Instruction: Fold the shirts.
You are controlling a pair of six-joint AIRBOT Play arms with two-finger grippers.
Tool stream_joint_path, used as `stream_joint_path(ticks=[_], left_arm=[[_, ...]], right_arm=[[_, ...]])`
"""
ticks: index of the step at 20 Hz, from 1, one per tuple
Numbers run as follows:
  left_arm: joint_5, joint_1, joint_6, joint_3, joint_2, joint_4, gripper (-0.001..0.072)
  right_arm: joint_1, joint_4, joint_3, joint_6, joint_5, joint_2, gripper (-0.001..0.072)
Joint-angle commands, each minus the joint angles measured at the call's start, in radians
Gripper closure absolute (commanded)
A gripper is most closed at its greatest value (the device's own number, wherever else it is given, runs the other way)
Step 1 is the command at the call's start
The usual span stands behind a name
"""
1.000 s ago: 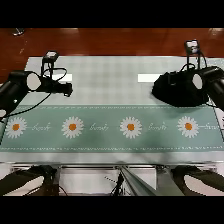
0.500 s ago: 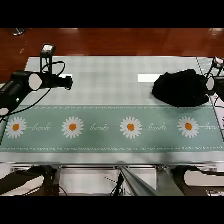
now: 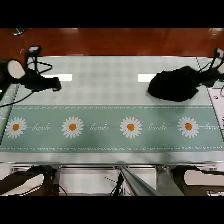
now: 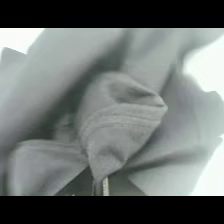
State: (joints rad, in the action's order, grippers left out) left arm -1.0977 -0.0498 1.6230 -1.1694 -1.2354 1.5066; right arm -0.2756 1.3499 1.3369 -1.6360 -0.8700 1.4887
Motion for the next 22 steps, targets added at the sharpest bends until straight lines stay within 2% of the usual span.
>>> stream_joint_path(ticks=[1, 4, 6, 12, 14, 18, 22], left_arm=[[-0.159, 0.084, 0.016, -0.051, 0.108, -0.13, 0.0005], [-0.132, 0.071, -0.037, 0.019, 0.297, -0.287, 0.0005], [-0.08, 0.034, -0.039, 0.122, 0.452, -0.322, 0.0005], [-0.037, -0.033, 0.025, 0.441, 0.774, -0.345, 0.0005], [-0.038, -0.036, 0.025, 0.507, 0.818, -0.374, 0.0005], [-0.034, -0.036, 0.025, 0.562, 0.821, -0.429, 0.0005], [-0.027, -0.036, 0.021, 0.563, 0.819, -0.435, 0.0005]], right_arm=[[-0.001, -0.254, 0.217, 0.153, -0.047, -0.138, 0.0688], [-0.001, -0.345, 0.346, 0.21, -0.028, -0.298, 0.0688], [-0.001, -0.391, 0.394, 0.254, -0.04, -0.391, 0.0688], [-0.001, -0.536, 0.427, 0.375, -0.163, -0.599, 0.0688], [-0.001, -0.57, 0.427, 0.395, -0.25, -0.642, 0.0688], [-0.001, -0.66, 0.391, 0.402, -0.541, -0.663, 0.0688], [0.026, -0.746, 0.087, 0.402, -0.536, -0.726, 0.0688]])
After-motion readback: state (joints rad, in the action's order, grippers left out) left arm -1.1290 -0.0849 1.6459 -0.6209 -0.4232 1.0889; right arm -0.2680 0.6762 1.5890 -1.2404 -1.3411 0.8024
